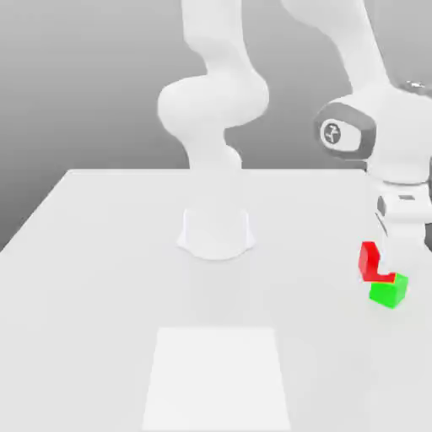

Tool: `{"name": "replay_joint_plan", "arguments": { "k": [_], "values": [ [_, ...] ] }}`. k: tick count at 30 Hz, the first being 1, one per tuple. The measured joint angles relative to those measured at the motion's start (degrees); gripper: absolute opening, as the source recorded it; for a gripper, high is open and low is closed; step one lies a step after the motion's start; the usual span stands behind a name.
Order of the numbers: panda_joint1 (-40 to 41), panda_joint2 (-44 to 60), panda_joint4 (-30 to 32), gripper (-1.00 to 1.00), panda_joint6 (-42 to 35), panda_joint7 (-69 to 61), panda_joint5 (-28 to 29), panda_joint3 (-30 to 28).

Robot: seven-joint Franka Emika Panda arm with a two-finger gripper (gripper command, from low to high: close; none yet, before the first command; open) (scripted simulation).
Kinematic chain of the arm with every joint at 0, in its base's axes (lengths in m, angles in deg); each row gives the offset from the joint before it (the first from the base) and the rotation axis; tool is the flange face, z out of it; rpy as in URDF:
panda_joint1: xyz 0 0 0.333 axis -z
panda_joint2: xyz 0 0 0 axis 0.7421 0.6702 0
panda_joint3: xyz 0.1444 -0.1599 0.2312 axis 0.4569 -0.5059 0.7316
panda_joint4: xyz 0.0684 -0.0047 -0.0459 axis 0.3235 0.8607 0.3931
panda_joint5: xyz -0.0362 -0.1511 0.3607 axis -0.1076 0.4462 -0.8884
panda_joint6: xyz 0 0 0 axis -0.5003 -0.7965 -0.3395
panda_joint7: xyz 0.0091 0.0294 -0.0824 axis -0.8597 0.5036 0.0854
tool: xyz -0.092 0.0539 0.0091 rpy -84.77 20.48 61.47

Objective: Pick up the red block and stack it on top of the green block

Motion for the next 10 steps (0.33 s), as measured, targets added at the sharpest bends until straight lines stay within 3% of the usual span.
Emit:
{"name": "replay_joint_plan", "arguments": {
  "k": [7,8,10],
  "values": [
    [-2.3,11.3,-0.9,-1.0,10.3,5.9,5.7,0.1],
    [-2.4,12.3,-0.9,1.0,11.2,6.4,6.4,-0.2],
    [-2.4,12.3,-0.9,1.0,11.2,6.4,6.4,-0.2]
  ]
}}
